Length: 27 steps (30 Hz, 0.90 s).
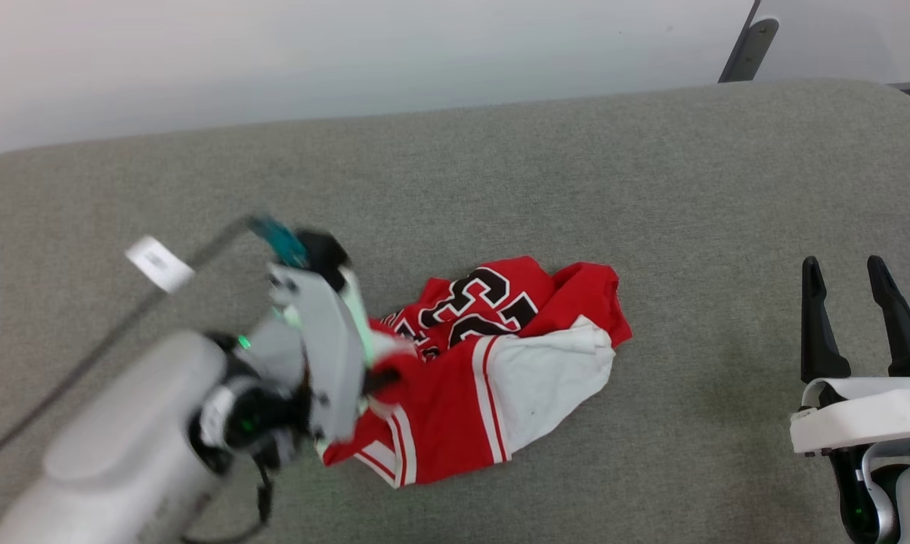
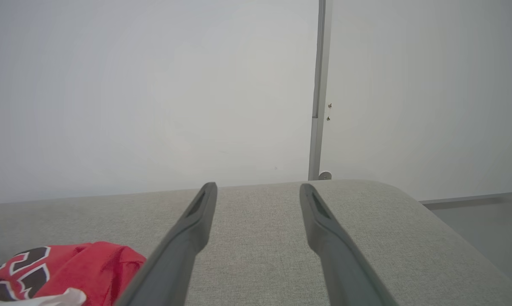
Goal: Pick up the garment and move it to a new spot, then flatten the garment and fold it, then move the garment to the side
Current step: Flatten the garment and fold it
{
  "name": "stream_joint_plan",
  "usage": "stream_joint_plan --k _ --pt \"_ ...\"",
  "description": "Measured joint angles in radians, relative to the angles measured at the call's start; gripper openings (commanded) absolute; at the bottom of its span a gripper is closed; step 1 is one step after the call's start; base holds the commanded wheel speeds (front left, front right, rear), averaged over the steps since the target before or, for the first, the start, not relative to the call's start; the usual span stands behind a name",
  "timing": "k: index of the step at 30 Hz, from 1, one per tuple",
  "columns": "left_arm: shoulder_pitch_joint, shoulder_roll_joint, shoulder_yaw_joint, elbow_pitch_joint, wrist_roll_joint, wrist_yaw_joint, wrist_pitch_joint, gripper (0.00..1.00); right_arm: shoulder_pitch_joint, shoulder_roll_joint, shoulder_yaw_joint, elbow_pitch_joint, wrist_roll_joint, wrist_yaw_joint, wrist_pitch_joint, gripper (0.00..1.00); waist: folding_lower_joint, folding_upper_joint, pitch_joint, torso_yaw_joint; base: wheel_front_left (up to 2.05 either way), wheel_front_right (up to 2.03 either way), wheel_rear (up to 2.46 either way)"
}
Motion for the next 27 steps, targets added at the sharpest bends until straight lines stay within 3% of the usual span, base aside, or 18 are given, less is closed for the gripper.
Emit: stream_joint_plan --k 7,8,9,10,19,27 --pt "0.066 0.013 -0.094 -0.012 0.050 0.015 0.050 0.02 -0.004 0.001 0.000 0.009 0.001 0.000 -0.007 1.00 -0.0001 0.0000 0.006 -0.006 0.00 0.00 0.00" --pt "0.068 0.018 -0.099 -0.007 0.061 0.017 0.049 0.20 -0.005 0.002 0.000 0.011 0.001 0.000 -0.007 1.00 0.0000 0.0000 0.006 -0.006 0.00 0.00 0.00" --pt "0.068 0.025 -0.102 0.000 0.071 0.016 0.046 0.68 -0.007 0.002 0.000 0.012 0.001 0.000 -0.007 1.00 0.0000 0.0000 0.005 -0.006 0.00 0.00 0.00" --pt "0.068 0.030 -0.104 0.007 0.076 0.016 0.042 1.00 -0.008 0.003 0.000 0.013 0.001 0.000 -0.007 1.00 -0.0001 0.0000 0.003 -0.006 0.00 0.00 0.00" --pt "0.049 0.105 -0.053 -0.034 0.045 0.053 0.086 1.00 -0.004 0.003 0.005 0.018 0.001 0.000 -0.013 1.00 0.0000 0.0000 -0.018 -0.006 0.00 0.00 0.00" --pt "0.007 0.187 -0.006 -0.084 0.004 0.148 0.185 1.00 0.002 0.004 0.013 0.018 0.001 0.000 -0.015 1.00 0.0000 0.0000 -0.030 -0.014 0.00 0.00 0.00"
